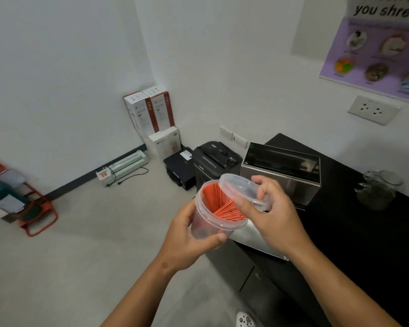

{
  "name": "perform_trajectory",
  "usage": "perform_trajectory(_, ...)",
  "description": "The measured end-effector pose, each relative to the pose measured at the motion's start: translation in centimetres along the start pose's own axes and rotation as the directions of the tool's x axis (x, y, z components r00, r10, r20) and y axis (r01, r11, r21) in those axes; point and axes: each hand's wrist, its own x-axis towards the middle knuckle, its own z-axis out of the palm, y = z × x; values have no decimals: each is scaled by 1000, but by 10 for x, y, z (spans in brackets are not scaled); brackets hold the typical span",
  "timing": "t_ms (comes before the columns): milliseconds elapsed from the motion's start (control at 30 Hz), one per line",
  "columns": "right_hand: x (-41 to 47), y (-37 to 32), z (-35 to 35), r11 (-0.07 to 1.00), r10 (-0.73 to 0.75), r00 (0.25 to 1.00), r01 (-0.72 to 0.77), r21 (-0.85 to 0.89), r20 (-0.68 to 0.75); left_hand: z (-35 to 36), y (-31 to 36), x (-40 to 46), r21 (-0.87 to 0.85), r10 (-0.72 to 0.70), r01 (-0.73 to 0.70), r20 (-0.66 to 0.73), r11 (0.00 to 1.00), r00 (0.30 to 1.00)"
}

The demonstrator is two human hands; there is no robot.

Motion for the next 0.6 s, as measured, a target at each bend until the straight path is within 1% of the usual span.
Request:
perform_trajectory(100,-7,2,6,997,-66,995,69,-38,71,-1,3,0,-71,7,-7,2,997,1000)
perform_trajectory(267,-9,-4,1,987,-127,967,146,-74,220,-3,6,0,-169,-5,20,89,985,996)
perform_trajectory(467,-6,-14,-6,956,-239,920,279,-91,311,2,12,4,-243,-8,42,139,969,990)
perform_trajectory(600,1,-22,-15,932,-283,876,347,-104,391,0,22,12,-290,12,36,161,956,987)
